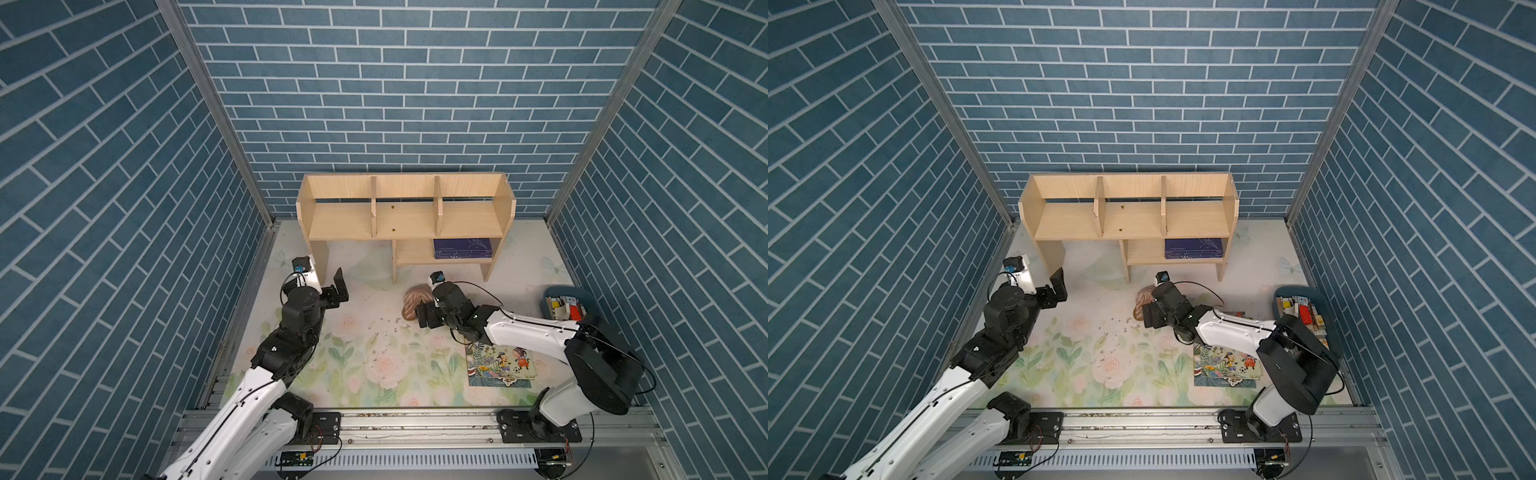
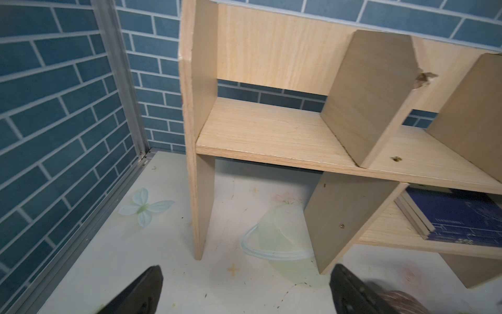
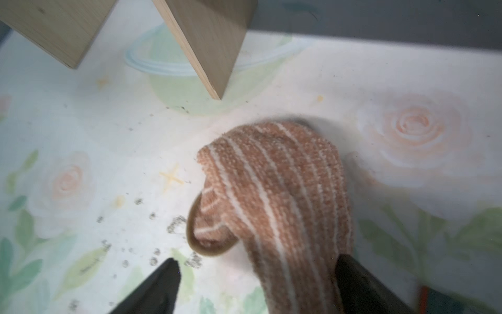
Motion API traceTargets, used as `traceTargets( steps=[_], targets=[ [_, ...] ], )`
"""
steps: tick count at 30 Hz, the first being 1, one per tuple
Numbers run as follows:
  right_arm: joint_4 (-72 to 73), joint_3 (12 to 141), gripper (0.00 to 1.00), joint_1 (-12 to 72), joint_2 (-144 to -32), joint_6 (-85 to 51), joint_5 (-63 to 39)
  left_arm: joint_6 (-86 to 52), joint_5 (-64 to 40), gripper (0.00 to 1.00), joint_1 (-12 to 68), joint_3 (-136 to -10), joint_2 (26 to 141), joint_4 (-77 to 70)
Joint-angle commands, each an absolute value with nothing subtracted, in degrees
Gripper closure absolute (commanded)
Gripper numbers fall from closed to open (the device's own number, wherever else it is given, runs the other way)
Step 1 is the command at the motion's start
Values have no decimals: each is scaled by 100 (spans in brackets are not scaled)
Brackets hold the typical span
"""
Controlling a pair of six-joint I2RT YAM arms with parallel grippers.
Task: Wipe the bookshelf clean with a cloth
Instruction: Place the cleaning item at the center of the board, then reset both arms
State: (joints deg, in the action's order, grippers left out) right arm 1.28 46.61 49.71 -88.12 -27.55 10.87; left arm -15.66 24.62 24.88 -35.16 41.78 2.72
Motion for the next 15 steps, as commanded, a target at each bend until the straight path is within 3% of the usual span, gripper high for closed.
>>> traceTargets(
  steps=[1, 7, 10, 13, 15],
  targets=[
    [-37, 4826, 0, 4944, -8223, -2560, 1780, -1666, 3670, 0, 2470, -3400, 4128, 33],
    [-597, 4642, 0, 4440, -6844, -2760, 3380, -870, 4945, 0, 2256, -2829, 4392, -1669],
    [-449, 4319, 0, 3881, -6097, -2796, 3472, -1193, 4898, 0, 1648, -2590, 4835, -2227],
    [567, 3381, 5, 3773, -5533, -2194, 4138, -1333, 4518, 0, 1101, -2374, 5570, -2736],
    [1656, 2552, 1, 3666, -5256, -1809, 5272, -1145, 4445, 0, 1003, -2134, 6064, -3339]
  ],
)
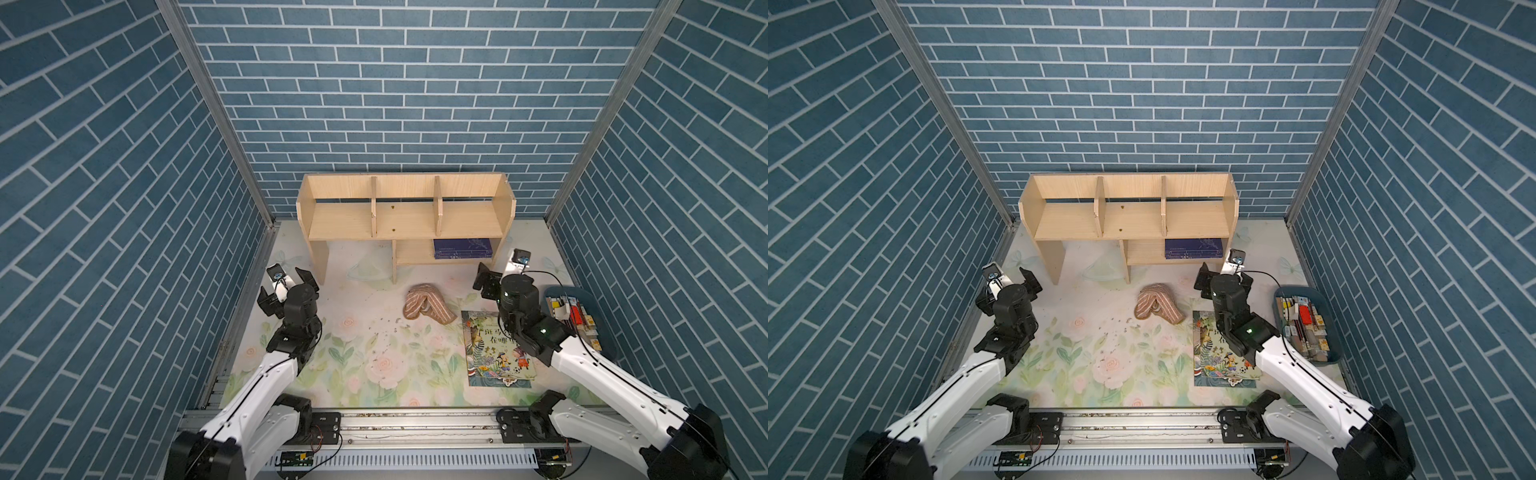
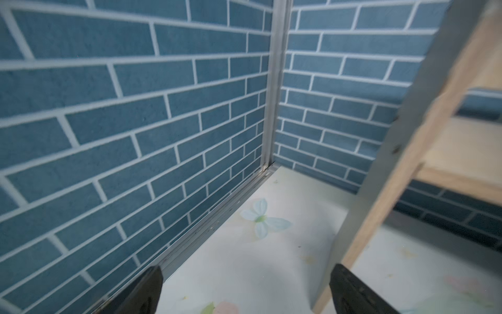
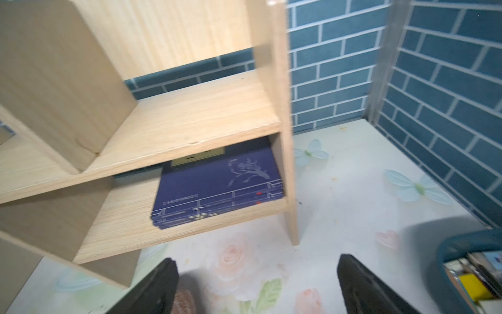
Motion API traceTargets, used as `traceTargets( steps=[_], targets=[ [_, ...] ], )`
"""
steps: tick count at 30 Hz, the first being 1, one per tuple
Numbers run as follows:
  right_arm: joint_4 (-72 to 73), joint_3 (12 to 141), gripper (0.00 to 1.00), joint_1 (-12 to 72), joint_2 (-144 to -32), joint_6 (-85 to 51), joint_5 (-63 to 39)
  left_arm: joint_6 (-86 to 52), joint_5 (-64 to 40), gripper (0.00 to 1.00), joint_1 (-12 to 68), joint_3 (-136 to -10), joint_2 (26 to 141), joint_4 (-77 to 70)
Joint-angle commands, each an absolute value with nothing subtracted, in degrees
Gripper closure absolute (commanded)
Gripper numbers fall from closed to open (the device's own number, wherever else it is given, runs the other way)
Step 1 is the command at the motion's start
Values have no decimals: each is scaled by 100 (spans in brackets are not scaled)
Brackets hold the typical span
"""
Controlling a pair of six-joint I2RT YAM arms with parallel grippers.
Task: Wipe the bookshelf clean with a cloth
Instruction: Reset both arms
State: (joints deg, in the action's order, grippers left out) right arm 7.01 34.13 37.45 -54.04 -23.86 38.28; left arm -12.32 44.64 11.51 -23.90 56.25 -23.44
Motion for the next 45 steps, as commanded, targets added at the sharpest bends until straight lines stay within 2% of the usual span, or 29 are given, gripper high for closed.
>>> traceTargets(
  steps=[1, 4, 6, 8, 9, 11, 12, 13, 16, 17, 18, 21, 22, 23, 45],
  targets=[
    [2114, 2245, 1, 3460, -5211, -1768, 5782, -1037, 4329, 0, 976, -1993, 6291, -3737],
    [2755, 1704, 0, 2405, -5450, -1773, 5944, -840, 3935, 0, 854, -1468, 6912, -5180],
    [2475, 1877, 0, 1659, -5978, -2248, 5764, -830, 3801, 0, 708, -1259, 7398, -5974],
    [3188, 1773, 0, 1367, -6496, -1861, 5655, -860, 3809, 0, 634, -1154, 7868, -6611],
    [4001, 1625, 0, 1262, -6769, -1519, 5530, -890, 3692, 0, 607, -1069, 8040, -6993],
    [5076, 1403, 0, 1070, -7388, -999, 5070, -737, 3198, 0, 585, -1157, 8108, -6884],
    [4842, 1595, 0, 1007, -7559, -1050, 4799, -661, 3066, 1, 581, -1207, 8227, -6959],
    [5201, 1589, 0, 966, -7703, -782, 4284, -577, 2857, 0, 577, -1273, 8276, -6931],
    [7450, 941, 0, 895, -8107, -53, 2867, -351, 2143, 0, 536, -1305, 8445, -6986],
    [7714, 958, 0, 851, -8362, 59, 2658, -303, 2145, 0, 536, -1162, 8585, -7315],
    [7289, 1113, 0, 851, -8334, 111, 2197, -254, 2211, 1, 544, -947, 8759, -8039],
    [8052, 1032, 0, 474, -8847, 35, 1351, -271, 2142, 0, 511, -977, 8723, -7916],
    [7603, 1101, 0, 388, -8719, -82, 1296, -337, 2090, 1, 496, -1042, 8633, -7623],
    [7922, 1013, 0, 385, -8802, -34, 1274, -364, 2085, 0, 470, -1009, 8690, -7740],
    [7740, 1057, 0, 409, -8750, -26, 1310, -343, 2120, 0, 492, -1054, 8661, -7634]
  ],
)
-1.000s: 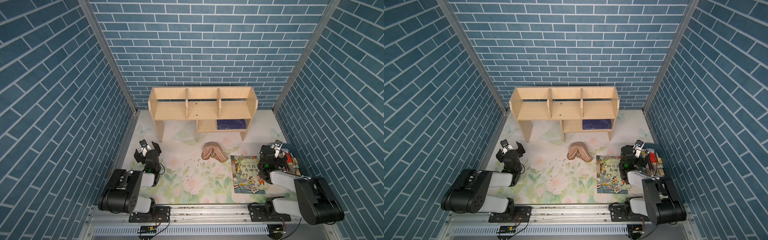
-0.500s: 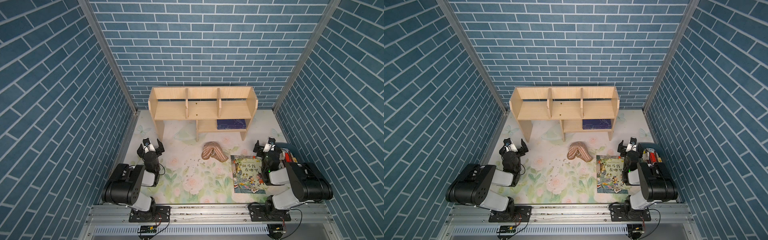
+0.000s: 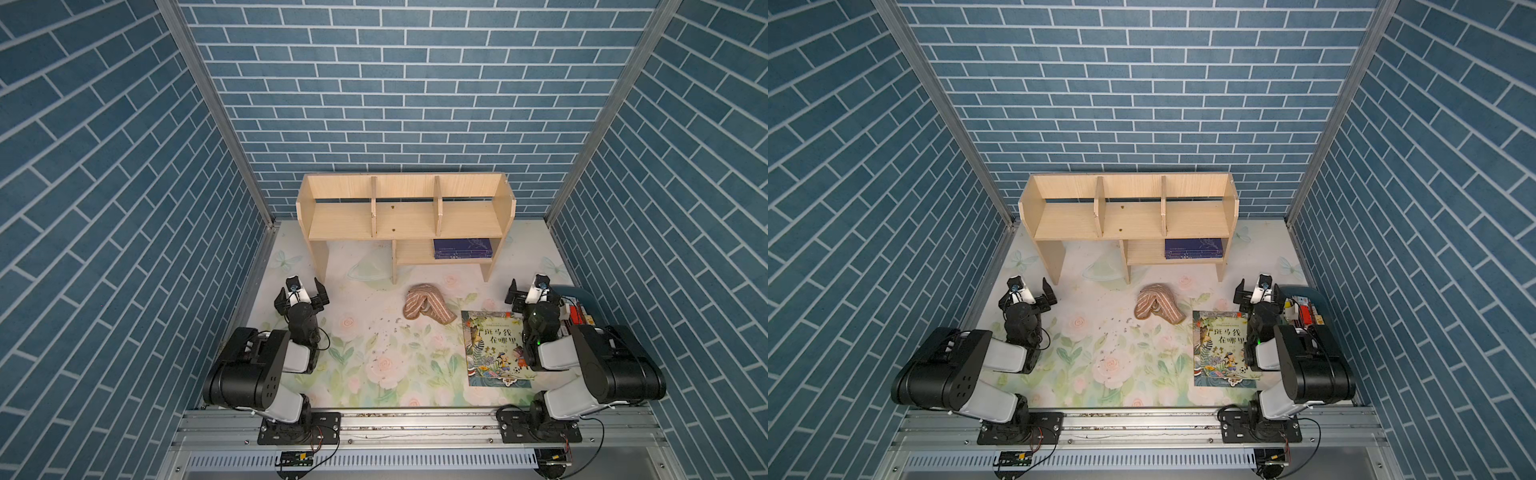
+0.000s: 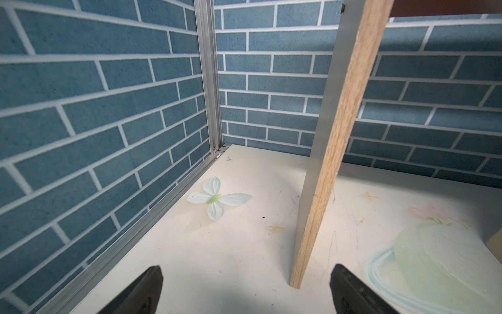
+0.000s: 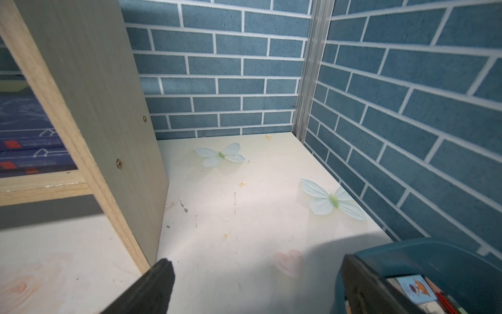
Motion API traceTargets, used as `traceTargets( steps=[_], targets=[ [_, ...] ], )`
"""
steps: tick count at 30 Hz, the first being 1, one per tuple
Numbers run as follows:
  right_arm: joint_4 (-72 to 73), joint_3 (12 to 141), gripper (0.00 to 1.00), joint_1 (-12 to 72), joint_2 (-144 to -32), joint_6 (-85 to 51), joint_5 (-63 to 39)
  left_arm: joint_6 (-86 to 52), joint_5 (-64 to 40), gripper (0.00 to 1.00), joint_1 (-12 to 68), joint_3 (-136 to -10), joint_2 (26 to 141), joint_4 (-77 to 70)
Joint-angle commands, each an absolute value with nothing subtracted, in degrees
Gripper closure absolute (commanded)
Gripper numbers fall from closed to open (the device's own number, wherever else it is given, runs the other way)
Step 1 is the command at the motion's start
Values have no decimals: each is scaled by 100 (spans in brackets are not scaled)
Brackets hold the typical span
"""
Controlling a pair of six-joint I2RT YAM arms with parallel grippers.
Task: Wipe the bookshelf clean with a cloth
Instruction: Reset both arms
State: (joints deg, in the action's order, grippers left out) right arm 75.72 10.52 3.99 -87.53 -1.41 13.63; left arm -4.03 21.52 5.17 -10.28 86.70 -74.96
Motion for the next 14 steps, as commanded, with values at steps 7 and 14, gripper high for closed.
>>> traceTargets(
  steps=[7, 14],
  targets=[
    [7743, 1051, 0, 404, -8750, -26, 1310, -343, 2118, 0, 493, -1055, 8663, -7634],
    [7720, 1064, 0, 409, -8761, -18, 1290, -345, 2119, 0, 492, -1055, 8661, -7625]
  ],
)
